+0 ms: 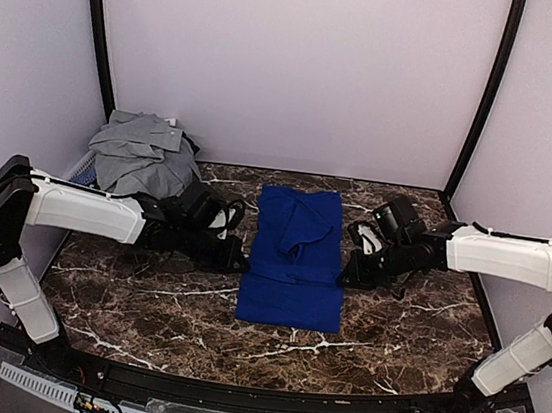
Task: Fold and stack the mixed laundry pile
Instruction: Fold the rectangle-folded T-shirt at the center of the board.
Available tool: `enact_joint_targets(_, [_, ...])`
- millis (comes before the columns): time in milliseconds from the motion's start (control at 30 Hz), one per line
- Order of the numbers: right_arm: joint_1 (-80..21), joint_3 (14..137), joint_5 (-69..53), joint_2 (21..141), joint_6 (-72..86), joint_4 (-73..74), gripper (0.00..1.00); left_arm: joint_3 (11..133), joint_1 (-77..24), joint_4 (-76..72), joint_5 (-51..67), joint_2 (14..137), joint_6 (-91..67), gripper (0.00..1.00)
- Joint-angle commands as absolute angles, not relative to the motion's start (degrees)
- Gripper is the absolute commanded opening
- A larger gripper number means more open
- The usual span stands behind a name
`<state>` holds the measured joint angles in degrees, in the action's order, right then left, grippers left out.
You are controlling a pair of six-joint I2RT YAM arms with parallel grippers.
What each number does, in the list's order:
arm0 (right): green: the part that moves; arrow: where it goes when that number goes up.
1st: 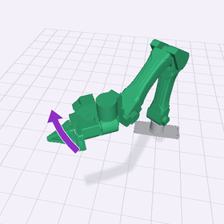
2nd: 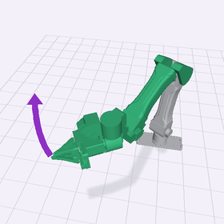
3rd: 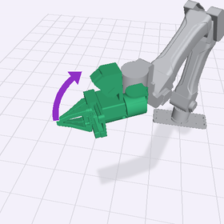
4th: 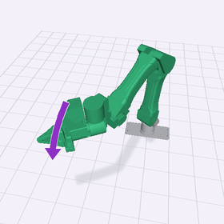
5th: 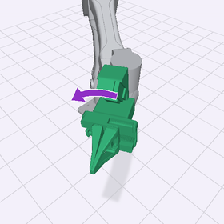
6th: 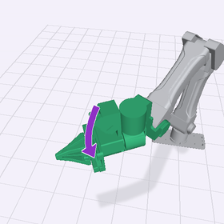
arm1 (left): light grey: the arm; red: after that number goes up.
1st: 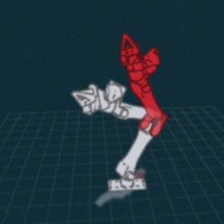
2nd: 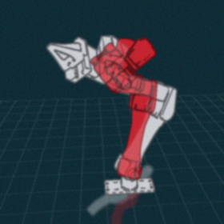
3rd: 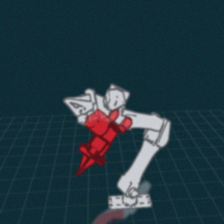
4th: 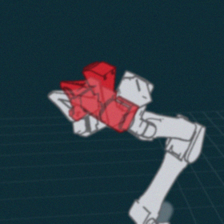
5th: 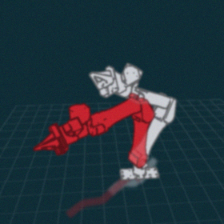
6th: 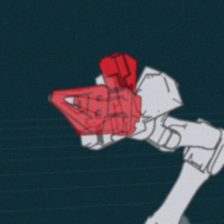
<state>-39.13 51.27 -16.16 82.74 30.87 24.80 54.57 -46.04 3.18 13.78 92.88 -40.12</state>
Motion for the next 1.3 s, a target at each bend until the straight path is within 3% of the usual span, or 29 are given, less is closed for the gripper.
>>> enact_joint_targets(0, [-34.48, 56.82, -17.89, 87.95, 23.56, 22.58, 0.0, 60.87, -42.13, 4.14, 14.53, 97.26, -34.46, 0.0])
enact_joint_targets(400, [-28.44, 68.55, -20.23, 102.59, 19.05, 21.05, 0.0, 70.6, -36.31, 3.21, 17.34, 109.19, -31.18, 0.0])
enact_joint_targets(667, [-27.15, 69.49, -19.39, 105.16, 19.31, 21.13, 0.01, 73.72, -35.9, 2.89, 18.56, 113.38, -30.59, 0.0])
enact_joint_targets(767, [-26.0, 70.38, -19.73, 104.72, 19.46, 21.7, 0.14, 75.21, -35.44, 3.95, 19.05, 114.08, -30.27, 0.07])
enact_joint_targets(833, [-25.32, 71.32, -19.75, 103.7, 19.64, 22.08, 0.37, 76.27, -34.55, 4.7, 19.78, 113.85, -30.43, 0.15])
enact_joint_targets(933, [-24.26, 73.31, -19.35, 102.01, 19.34, 22.98, 0.61, 78.01, -31.77, 4.72, 22.18, 112.97, -31.3, 0.25])
enact_joint_targets(1033, [-23.19, 75.78, -18.92, 101.37, 18.32, 24.73, 0.69, 79.6, -29.7, 4.78, 23.92, 111.29, -31.43, 0.35])
enact_joint_targets(1267, [-21.42, 74.58, -27.42, 96.87, 16.14, 26.41, 0.72, 77.39, -26.8, 4.9, 26.14, 105.12, -30.47, 0.51])
